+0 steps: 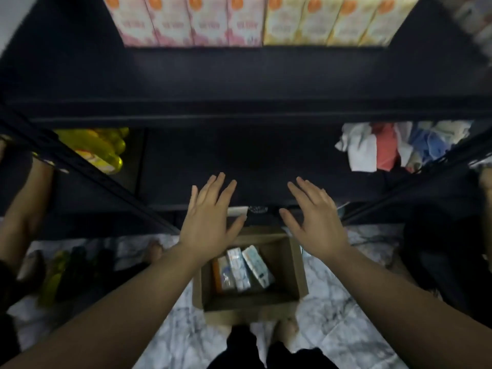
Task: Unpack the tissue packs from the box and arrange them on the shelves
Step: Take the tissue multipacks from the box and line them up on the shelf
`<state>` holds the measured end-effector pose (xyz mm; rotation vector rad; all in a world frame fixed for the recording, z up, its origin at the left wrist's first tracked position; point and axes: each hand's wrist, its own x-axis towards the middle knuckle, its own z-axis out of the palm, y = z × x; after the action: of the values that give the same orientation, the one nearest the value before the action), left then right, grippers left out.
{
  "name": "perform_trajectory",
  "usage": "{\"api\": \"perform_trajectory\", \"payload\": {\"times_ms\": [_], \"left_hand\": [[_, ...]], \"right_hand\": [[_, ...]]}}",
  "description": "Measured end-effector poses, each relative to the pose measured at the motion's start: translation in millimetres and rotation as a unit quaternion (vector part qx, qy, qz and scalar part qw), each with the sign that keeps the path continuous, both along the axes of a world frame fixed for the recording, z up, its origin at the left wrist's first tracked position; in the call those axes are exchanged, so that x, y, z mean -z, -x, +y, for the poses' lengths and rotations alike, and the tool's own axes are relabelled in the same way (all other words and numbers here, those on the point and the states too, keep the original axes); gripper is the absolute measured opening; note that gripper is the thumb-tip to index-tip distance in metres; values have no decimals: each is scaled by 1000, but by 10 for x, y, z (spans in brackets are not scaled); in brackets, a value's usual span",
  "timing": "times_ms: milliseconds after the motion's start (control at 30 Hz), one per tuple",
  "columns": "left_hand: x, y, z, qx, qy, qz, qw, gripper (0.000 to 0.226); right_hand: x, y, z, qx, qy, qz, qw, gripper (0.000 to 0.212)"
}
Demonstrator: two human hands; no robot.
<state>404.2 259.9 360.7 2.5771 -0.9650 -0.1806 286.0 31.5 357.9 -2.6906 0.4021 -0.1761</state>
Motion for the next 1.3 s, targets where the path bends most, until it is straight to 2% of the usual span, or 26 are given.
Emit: {"api": "perform_trajectory", "payload": {"times_ms": [133,200,333,400,533,667,867,967,1067,1167,1300], "left_hand": [[763,253,80,-52,-59,60,995,68],[1280,429,132,-78,-89,117,986,68],[2445,762,192,-141,-118,244,952,62],[3004,893,186,-168,-123,277,938,58],[4093,1066,129,-188,-128,290,930,71],[5116,1142,6,-234,-130,304,914,79],[6428,1053,-251,-354,-93,352,862,107],[6805,1015,-312,-404,-57,350,843,108],[6957,996,-309,-432,-28,368,823,94],[6885,986,-269,-433,-23,372,821,94],[6491,1018,-185,-414,-10,372,831,96]], "right_hand": [[787,188,-53,6,-37,80,996,62],[1284,298,-48,16,-69,134,989,61],[2385,468,7,40,-142,228,962,60],[2948,548,56,47,-165,258,951,53],[4031,619,213,85,-194,299,930,57],[5055,566,361,112,-214,303,922,66],[6333,277,434,158,-243,299,909,81],[6728,196,441,153,-261,315,899,91],[6874,198,480,120,-241,349,898,102],[6830,242,477,116,-206,343,909,96],[6479,317,421,164,-245,315,902,89]]}}
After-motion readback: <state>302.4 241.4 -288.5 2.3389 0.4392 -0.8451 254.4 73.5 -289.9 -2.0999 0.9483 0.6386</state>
